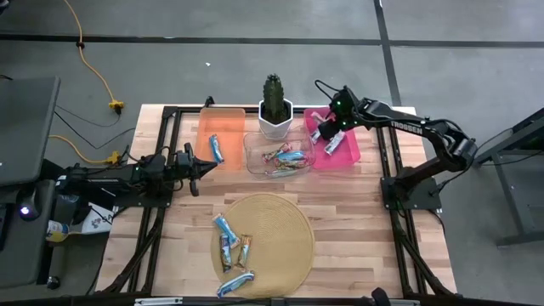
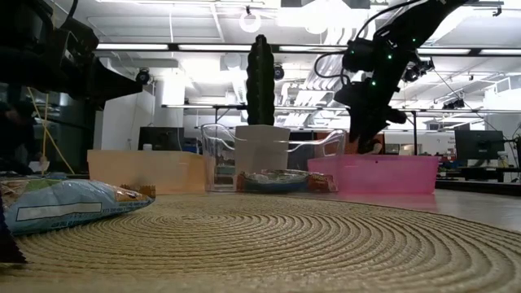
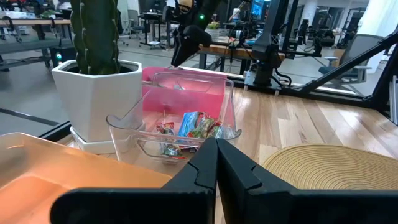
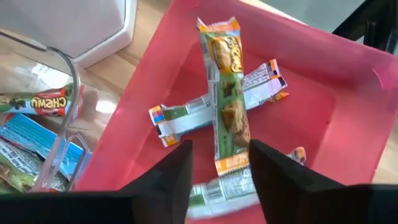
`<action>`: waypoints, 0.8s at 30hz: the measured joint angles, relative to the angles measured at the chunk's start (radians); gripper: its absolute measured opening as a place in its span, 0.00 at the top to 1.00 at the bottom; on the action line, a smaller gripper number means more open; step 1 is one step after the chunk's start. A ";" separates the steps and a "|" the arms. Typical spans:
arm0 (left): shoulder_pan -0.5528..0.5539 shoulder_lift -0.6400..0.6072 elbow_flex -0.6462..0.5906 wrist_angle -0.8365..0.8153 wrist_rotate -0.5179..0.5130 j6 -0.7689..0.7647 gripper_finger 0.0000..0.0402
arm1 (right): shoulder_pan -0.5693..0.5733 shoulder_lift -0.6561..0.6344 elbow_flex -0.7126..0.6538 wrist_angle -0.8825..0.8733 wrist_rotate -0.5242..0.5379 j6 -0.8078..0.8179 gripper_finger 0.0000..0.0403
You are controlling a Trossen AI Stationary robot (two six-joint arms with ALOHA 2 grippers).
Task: Pick and place Granola Bars by type
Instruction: Put the yellow granola bar into the red bin
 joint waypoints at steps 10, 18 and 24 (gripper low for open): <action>0.000 0.000 0.000 0.000 0.000 0.000 1.00 | 0.006 -0.057 0.000 0.042 -0.012 0.011 0.47; 0.000 0.000 0.000 0.000 0.000 0.000 1.00 | 0.031 -0.245 0.000 0.041 -0.016 0.076 0.50; 0.000 0.000 0.000 0.000 0.000 0.000 1.00 | 0.101 -0.413 0.000 0.041 -0.014 0.140 0.55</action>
